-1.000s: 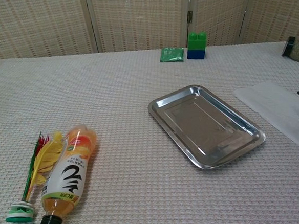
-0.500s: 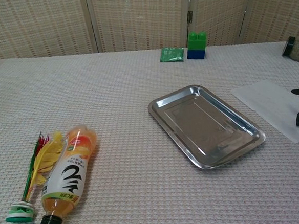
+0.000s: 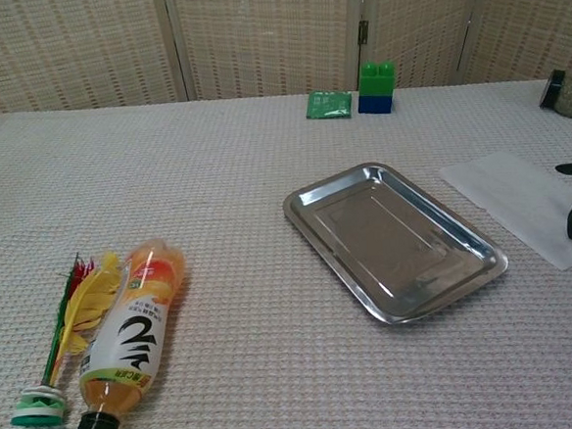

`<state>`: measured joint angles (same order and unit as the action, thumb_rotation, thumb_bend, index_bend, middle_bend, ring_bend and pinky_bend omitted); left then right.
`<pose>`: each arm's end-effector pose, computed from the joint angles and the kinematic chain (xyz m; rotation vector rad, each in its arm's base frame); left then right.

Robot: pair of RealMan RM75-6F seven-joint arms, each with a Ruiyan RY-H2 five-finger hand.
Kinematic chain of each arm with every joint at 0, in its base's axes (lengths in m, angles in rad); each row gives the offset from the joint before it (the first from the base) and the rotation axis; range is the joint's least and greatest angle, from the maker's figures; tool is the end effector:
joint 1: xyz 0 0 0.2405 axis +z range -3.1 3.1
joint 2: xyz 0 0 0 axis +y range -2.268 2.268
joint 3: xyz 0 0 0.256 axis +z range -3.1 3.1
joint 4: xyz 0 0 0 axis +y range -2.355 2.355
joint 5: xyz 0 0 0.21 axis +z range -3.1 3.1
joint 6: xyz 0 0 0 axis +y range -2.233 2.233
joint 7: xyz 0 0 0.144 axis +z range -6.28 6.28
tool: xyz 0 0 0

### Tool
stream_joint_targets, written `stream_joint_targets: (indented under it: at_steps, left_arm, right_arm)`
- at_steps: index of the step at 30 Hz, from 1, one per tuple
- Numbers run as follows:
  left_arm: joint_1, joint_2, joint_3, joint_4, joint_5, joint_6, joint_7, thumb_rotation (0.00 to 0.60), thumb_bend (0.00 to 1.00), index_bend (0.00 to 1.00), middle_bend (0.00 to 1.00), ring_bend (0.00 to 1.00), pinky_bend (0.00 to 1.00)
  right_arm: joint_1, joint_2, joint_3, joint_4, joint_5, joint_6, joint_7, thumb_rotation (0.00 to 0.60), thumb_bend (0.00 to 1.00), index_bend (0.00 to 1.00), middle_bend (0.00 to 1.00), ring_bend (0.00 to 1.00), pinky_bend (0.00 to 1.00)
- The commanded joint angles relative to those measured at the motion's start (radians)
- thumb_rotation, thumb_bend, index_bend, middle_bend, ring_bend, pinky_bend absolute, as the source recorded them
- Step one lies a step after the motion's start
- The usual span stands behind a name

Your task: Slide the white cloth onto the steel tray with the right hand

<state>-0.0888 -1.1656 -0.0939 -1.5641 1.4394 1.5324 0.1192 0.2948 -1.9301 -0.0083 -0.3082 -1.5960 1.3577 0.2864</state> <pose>-0.3175 0.1911 0.1646 -1.3145 -0.7738 -0.8425 -0.3668 -0.2578 -0.0022 1.6566 -0.6946 0.7895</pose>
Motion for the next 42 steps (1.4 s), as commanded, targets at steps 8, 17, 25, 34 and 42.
stream_joint_targets:
  at_steps: [8,17,25,34,42]
  left_arm:
    - [0.003,-0.002,-0.003,0.000,-0.001,0.008,0.010,0.600,0.29,0.00,0.00,0.00,0.00]
    - [0.005,-0.008,-0.010,0.005,-0.009,0.016,0.020,0.600,0.29,0.00,0.00,0.00,0.00]
    - [0.005,-0.010,-0.011,0.008,-0.008,0.018,0.021,0.600,0.29,0.00,0.00,0.00,0.00]
    - [0.008,-0.009,-0.012,0.011,-0.001,0.029,0.018,0.600,0.29,0.00,0.00,0.00,0.00]
    - [0.009,-0.010,-0.011,0.011,0.004,0.031,0.018,0.600,0.29,0.00,0.00,0.00,0.00]
  right_arm:
    - [0.018,-0.015,0.008,0.027,0.011,-0.018,-0.019,0.600,0.43,0.46,0.04,0.01,0.00]
    - [0.037,-0.053,0.031,0.062,0.032,0.001,0.002,0.600,0.46,0.46,0.05,0.03,0.00]
    - [0.059,-0.078,0.039,0.090,0.038,0.006,0.010,0.600,0.49,0.54,0.12,0.07,0.00]
    - [0.072,-0.097,0.051,0.114,0.049,0.035,0.051,0.600,0.51,0.64,0.21,0.12,0.00]
    - [0.078,-0.109,0.065,0.124,0.063,0.064,0.074,0.600,0.52,0.67,0.26,0.17,0.00]
